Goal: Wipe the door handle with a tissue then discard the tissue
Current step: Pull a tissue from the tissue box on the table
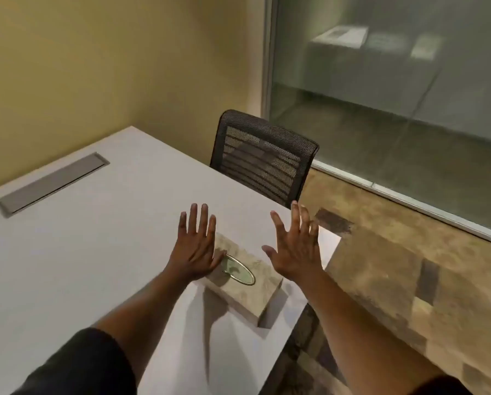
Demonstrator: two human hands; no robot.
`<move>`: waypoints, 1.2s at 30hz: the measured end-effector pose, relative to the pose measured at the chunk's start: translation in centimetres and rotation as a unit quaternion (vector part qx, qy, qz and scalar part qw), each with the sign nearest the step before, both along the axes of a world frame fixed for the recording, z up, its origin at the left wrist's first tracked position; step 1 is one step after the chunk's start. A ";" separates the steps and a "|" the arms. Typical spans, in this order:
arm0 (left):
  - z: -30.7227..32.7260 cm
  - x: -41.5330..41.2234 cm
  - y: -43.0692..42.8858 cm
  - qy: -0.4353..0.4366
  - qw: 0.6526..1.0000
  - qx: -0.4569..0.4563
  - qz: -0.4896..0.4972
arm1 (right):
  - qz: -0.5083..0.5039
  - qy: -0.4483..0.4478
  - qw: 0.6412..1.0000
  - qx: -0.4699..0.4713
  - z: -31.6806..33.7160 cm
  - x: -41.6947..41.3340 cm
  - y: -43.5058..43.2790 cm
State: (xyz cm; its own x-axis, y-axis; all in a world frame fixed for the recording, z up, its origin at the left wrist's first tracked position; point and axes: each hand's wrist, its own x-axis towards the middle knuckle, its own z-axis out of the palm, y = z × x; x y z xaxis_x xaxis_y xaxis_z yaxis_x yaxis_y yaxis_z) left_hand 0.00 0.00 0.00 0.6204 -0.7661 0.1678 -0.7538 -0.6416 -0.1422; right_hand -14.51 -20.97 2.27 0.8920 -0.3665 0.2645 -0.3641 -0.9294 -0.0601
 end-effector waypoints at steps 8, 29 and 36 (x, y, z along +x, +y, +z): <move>-5.4 0.5 1.8 0.080 0.994 0.059 -0.033 | 0.086 0.050 0.993 0.061 -6.0 3.1 4.2; -7.7 0.0 1.5 0.123 0.990 0.060 -0.034 | 0.193 0.124 0.973 -0.027 -6.8 6.0 7.0; -7.9 0.1 1.5 0.112 0.992 0.051 -0.038 | 0.199 0.098 0.975 0.030 -7.0 6.9 6.8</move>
